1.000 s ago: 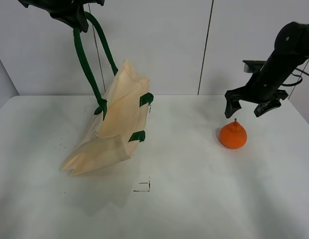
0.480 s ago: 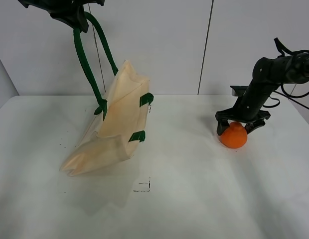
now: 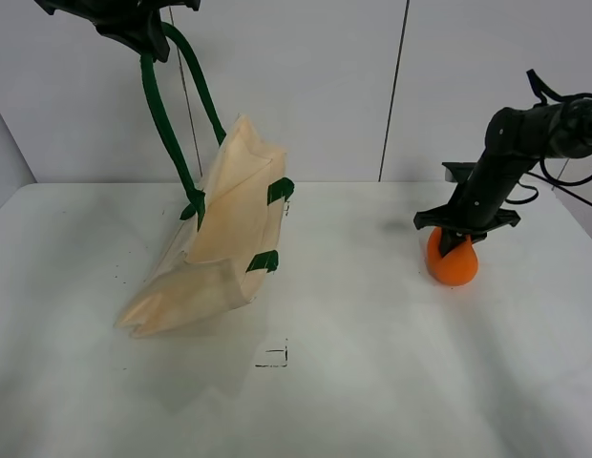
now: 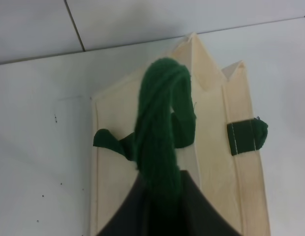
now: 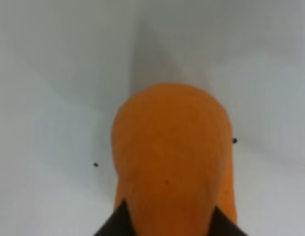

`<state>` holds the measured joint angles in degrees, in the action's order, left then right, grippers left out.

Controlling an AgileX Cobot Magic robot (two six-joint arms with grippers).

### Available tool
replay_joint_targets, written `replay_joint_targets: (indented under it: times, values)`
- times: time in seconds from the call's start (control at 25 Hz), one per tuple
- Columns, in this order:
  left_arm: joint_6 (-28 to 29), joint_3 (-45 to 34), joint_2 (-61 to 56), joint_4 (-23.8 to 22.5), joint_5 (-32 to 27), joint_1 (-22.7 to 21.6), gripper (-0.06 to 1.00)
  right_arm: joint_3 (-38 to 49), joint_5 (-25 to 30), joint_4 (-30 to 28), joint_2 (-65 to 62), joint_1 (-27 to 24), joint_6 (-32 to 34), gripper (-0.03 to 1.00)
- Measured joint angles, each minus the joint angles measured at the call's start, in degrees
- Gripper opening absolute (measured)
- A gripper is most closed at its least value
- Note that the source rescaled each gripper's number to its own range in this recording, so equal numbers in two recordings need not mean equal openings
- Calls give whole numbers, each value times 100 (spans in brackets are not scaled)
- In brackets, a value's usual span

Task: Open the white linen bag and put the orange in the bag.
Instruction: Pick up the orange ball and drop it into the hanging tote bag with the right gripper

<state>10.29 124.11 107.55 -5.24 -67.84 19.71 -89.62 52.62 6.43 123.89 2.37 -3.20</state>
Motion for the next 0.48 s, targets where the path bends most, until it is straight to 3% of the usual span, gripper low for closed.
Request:
replay_joint_targets:
  times: [0.24,0.48]
  values:
    - [0,0,0,0,0,0,0,0,-8,775,-964,0,-330,1]
    - [0,0,0,0,0,0,0,0,57,2459,-1899,29,-1091,1]
